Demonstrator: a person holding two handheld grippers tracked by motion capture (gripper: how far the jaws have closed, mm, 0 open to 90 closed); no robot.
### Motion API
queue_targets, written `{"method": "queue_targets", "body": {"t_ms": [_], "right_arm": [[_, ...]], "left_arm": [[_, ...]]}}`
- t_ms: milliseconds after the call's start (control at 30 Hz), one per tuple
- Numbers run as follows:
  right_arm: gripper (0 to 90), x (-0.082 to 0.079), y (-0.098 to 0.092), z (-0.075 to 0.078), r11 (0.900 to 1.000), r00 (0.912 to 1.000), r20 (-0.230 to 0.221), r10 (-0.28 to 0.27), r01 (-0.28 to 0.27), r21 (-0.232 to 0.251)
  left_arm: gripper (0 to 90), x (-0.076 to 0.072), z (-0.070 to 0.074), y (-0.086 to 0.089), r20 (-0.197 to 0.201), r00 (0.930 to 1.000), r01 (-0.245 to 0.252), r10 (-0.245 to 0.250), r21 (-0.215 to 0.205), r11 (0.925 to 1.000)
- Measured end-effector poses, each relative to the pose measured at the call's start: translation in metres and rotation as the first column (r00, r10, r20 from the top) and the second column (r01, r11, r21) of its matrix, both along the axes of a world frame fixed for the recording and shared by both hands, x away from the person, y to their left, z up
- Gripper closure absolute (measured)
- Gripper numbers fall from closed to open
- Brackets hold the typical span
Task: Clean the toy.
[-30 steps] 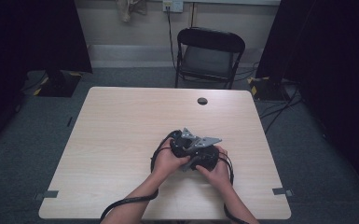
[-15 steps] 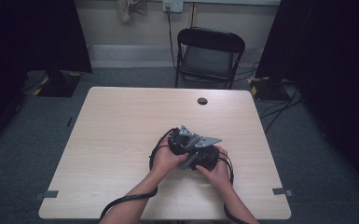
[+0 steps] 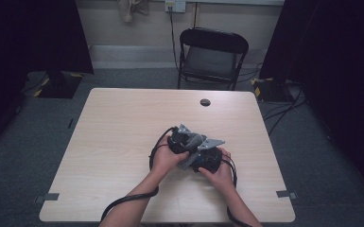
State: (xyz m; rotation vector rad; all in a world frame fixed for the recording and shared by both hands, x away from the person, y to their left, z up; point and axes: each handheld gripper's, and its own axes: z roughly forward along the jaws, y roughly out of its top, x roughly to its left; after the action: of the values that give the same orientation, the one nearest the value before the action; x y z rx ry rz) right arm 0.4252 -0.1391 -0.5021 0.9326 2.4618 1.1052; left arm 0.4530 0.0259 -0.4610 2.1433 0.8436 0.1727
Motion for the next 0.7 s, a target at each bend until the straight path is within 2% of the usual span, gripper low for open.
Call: {"method": "queue_targets", "body": {"t_ms": [100, 267, 500, 567, 633, 700], "right_arm": [[25.9, 0.000, 0.000, 0.000, 1.000, 1.0000, 0.000, 0.000, 0.000, 0.000], [25.9, 0.000, 0.000, 0.000, 1.000, 1.0000, 0.000, 0.000, 0.000, 0.001], [25.9, 0.000, 0.000, 0.000, 1.000, 1.0000, 0.000, -0.001, 0.001, 0.001], [26.0, 0.000, 0.000, 0.000, 1.000, 1.0000, 0.000, 0.000, 0.000, 0.001], [25.9, 0.000, 0.000, 0.000, 1.000, 1.0000, 0.000, -0.001, 0.001, 0.000], [25.9, 0.000, 0.000, 0.000, 1.000, 1.0000, 0.000, -0.001, 0.001, 0.000]], "left_arm": [[72.0, 0.001, 0.000, 0.000, -0.001, 1.0000, -0.005, 0.005, 0.004, 1.0000], [72.0, 0.006, 0.000, 0.002, -0.019, 0.9996, -0.021, 0.021, -0.013, 0.9997], [72.0, 0.008, 0.000, 0.002, -0.021, 0.9993, -0.031, 0.031, -0.027, 0.9992], [72.0, 0.008, 0.001, 0.003, -0.012, 0.9993, -0.035, 0.035, -0.023, 0.9991], [72.0, 0.009, 0.002, 0.006, 0.018, 0.9987, -0.047, 0.047, -0.004, 0.9989], [72.0, 0.011, 0.003, 0.011, 0.009, 0.9979, -0.065, 0.065, -0.009, 0.9979]]}}
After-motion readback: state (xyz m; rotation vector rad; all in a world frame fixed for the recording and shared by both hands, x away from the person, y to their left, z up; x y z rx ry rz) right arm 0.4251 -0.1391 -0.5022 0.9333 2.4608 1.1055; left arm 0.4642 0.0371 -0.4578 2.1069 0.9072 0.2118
